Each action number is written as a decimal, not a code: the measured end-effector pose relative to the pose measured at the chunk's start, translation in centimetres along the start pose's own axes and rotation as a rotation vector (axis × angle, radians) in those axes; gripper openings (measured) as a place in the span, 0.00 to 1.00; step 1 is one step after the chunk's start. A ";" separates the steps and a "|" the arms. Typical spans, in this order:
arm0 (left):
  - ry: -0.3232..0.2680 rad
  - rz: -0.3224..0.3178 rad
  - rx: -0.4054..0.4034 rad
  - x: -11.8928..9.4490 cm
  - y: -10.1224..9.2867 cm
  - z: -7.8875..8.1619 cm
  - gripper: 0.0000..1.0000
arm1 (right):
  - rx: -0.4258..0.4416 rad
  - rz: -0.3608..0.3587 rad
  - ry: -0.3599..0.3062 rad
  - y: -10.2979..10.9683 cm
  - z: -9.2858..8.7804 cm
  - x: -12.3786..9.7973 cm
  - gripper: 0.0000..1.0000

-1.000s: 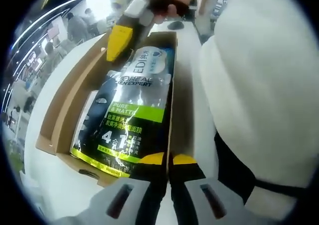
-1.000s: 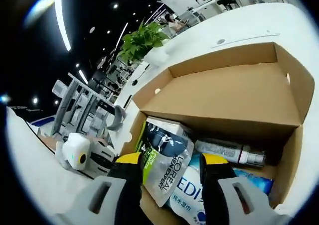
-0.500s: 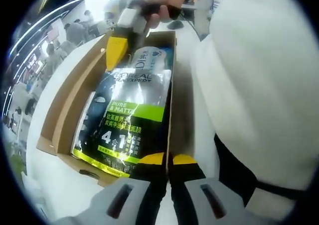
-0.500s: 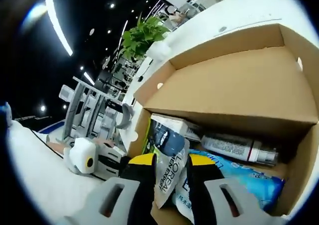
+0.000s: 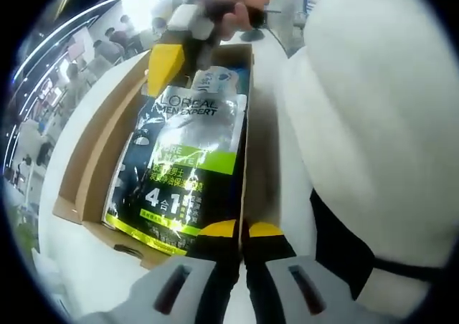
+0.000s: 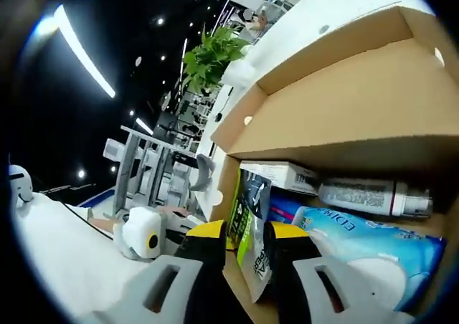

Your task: Operate the shoe box by opening the lid, removing the specified soft item, and placing it in the target area until the item is outside and the box remains undamaged.

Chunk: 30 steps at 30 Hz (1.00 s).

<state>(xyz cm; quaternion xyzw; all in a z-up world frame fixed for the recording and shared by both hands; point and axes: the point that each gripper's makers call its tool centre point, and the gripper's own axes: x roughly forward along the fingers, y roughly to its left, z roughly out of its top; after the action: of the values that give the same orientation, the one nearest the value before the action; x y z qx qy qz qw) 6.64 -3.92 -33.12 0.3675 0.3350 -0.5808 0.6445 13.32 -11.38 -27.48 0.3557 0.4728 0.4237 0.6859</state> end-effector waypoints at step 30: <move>0.002 0.004 -0.010 0.1 0.1 0.0 0.02 | 0.092 0.052 0.033 0.7 -0.9 2.8 0.14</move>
<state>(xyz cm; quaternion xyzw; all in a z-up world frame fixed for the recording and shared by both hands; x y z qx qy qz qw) 6.71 -3.95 -33.26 0.3654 0.3378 -0.5773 0.6474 12.83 -8.45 -28.08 0.3919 0.4934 0.4251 0.6498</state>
